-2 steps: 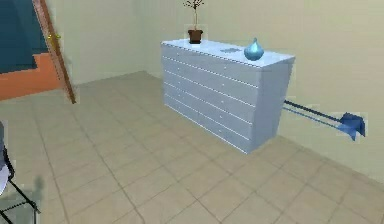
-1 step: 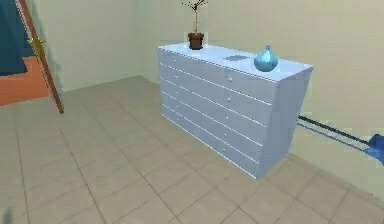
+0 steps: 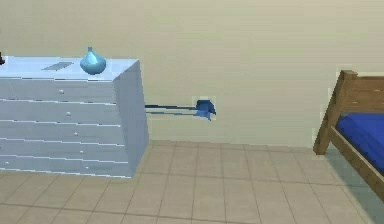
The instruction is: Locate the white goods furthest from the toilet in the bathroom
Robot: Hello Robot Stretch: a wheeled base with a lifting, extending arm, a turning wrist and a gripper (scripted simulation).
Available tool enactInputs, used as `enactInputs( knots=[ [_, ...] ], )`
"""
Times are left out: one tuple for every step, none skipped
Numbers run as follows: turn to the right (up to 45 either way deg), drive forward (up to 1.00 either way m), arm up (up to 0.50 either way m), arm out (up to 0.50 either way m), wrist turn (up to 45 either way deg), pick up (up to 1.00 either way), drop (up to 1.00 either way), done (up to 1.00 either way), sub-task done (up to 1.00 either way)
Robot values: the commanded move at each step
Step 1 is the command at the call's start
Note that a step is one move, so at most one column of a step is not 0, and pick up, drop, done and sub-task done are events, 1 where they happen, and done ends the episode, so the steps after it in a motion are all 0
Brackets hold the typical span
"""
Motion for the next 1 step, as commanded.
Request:
enactInputs(
  knots=[
    [3.0,0.00,0.00,0.00,0.0,0.00,0.00,0.00,0.00]
  ],
)
